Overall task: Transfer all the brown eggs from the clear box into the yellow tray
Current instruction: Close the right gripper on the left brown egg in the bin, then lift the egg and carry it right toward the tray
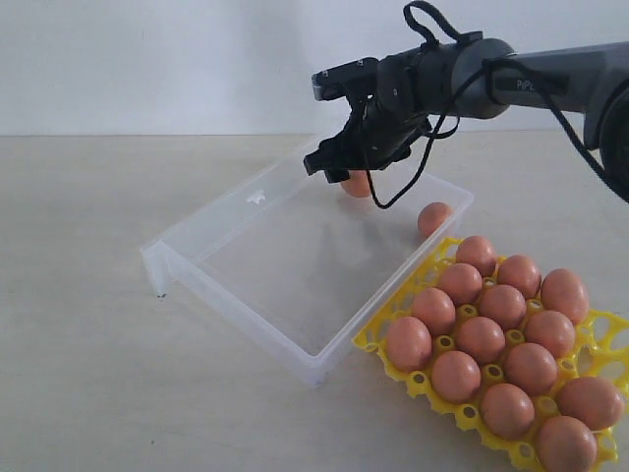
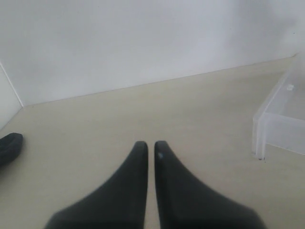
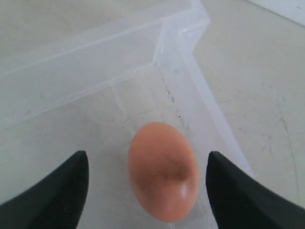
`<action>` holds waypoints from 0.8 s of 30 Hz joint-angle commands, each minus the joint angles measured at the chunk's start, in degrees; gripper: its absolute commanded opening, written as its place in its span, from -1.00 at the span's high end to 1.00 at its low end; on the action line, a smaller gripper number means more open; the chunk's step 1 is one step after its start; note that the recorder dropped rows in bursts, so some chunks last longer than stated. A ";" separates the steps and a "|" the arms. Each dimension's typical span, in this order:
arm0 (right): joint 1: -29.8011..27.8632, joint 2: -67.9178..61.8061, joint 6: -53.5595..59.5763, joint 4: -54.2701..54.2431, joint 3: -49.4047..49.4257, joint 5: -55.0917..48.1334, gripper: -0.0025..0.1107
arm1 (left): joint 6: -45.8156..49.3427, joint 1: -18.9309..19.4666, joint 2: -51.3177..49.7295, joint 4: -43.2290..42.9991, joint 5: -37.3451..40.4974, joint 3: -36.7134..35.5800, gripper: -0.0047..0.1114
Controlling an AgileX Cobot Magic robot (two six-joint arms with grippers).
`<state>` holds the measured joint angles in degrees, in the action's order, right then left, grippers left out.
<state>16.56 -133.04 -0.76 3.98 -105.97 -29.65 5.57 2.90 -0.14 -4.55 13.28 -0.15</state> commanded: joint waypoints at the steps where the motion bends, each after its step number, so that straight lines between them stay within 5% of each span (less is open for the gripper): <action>1: -0.04 -1.56 -0.32 0.10 0.02 1.76 -0.13 | -0.17 -0.86 0.14 0.29 -0.37 0.15 0.85; 4: -0.04 -4.43 -0.44 0.99 0.02 4.25 -0.10 | -0.17 -2.33 0.14 0.29 -0.37 0.15 0.85; 6: -0.04 -5.03 -1.47 0.99 -0.10 4.47 0.27 | -0.17 -2.33 0.14 0.29 -0.37 0.15 0.85; 8: -0.04 -4.88 -2.07 0.99 -0.10 2.78 0.93 | -0.17 -2.33 0.14 0.29 -0.37 0.15 0.85; 18: -0.04 2.44 -2.11 -3.98 0.97 -9.82 0.96 | -0.17 -2.33 0.14 0.29 -0.37 0.15 0.85; 24: 0.62 14.84 -0.94 -13.77 16.09 8.23 0.96 | -0.17 -2.33 0.14 0.29 -0.37 0.15 0.85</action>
<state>16.59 -124.38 -2.78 -6.26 -96.89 -30.54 5.57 0.76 -0.14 -4.55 13.28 -0.15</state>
